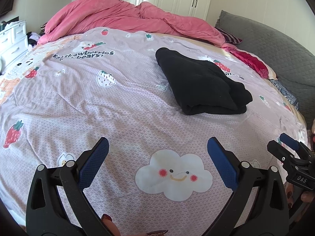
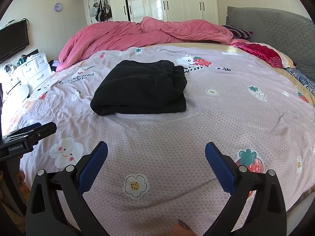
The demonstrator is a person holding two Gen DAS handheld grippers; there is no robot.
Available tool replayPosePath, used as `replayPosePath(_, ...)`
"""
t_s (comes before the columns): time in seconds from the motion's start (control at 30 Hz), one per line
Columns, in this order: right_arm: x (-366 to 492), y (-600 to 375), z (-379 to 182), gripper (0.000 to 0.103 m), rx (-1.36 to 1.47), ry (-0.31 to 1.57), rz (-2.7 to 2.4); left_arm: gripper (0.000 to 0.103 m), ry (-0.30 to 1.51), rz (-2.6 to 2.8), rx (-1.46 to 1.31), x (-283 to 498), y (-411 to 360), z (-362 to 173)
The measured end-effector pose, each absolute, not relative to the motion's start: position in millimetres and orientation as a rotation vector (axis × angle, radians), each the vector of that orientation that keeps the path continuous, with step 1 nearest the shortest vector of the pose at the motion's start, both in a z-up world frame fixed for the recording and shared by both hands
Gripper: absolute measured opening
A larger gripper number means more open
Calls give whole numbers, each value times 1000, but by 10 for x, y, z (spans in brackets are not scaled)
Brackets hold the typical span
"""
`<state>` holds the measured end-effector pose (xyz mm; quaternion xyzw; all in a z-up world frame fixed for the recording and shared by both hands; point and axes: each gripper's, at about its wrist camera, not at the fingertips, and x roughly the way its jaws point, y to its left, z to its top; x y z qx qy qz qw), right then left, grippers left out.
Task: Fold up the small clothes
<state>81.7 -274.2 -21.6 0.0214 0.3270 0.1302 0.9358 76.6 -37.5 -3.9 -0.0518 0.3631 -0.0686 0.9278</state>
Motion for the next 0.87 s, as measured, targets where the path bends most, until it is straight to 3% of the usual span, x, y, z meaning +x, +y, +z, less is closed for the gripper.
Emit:
replayPosePath(0.57,836,-2916,-193,99,47,694,107,94,764,-116,-172,828,-145,-43)
replayPosePath(0.7,771,-3257,-170,99,51,668,-43,94,842,-25,-287,1073,461,-53)
replayPosePath(0.87,520,-4473,-294,99,198,704,-411,94,846,291,-295,1384,1706,-36)
